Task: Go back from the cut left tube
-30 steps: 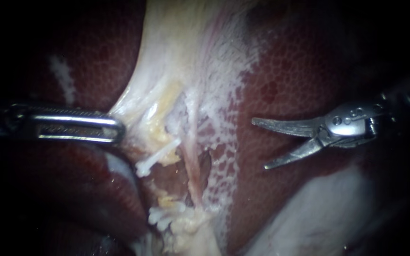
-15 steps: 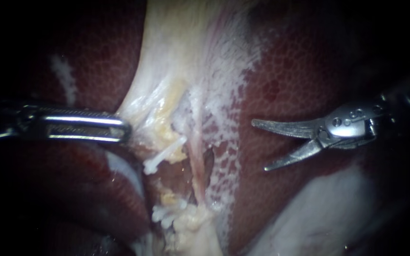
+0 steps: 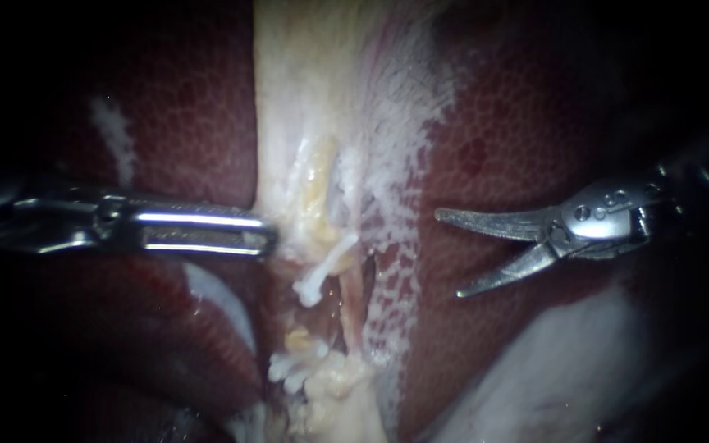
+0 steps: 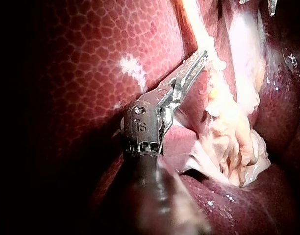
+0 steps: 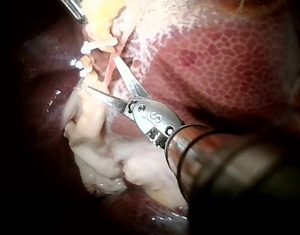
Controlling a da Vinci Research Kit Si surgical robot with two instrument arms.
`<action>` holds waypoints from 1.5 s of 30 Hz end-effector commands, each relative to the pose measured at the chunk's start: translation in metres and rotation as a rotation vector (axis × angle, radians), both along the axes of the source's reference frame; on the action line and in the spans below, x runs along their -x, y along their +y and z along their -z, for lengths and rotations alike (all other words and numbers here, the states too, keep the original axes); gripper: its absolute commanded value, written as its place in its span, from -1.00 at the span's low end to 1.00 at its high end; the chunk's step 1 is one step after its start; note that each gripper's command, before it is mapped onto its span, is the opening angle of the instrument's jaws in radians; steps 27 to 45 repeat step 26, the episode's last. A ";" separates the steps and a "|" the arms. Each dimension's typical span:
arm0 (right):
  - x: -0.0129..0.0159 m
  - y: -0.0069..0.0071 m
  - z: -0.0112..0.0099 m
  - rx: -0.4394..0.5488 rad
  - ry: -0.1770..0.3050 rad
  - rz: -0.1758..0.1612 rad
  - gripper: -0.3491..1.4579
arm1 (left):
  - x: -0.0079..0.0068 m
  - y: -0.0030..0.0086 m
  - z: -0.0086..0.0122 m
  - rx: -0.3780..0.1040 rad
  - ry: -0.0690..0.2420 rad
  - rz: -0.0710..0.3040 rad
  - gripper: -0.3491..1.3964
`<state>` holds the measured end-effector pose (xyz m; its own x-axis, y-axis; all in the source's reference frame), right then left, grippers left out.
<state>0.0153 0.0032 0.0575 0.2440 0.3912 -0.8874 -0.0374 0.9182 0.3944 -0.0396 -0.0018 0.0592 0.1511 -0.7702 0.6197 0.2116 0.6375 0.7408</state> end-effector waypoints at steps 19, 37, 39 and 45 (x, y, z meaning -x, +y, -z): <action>0.0000 0.0000 0.0000 0.006 0.001 0.002 0.97 | 0.0004 0.0000 -0.0002 0.000 0.001 -0.005 -1.00; 0.0001 0.0000 0.0001 0.006 0.001 0.002 0.97 | 0.0004 0.0000 -0.0002 0.000 0.001 -0.005 -1.00; 0.0001 0.0000 0.0001 0.006 0.001 0.002 0.97 | 0.0004 0.0000 -0.0002 0.000 0.001 -0.005 -1.00; 0.0001 0.0000 0.0001 0.006 0.001 0.002 0.97 | 0.0004 0.0000 -0.0002 0.000 0.001 -0.005 -1.00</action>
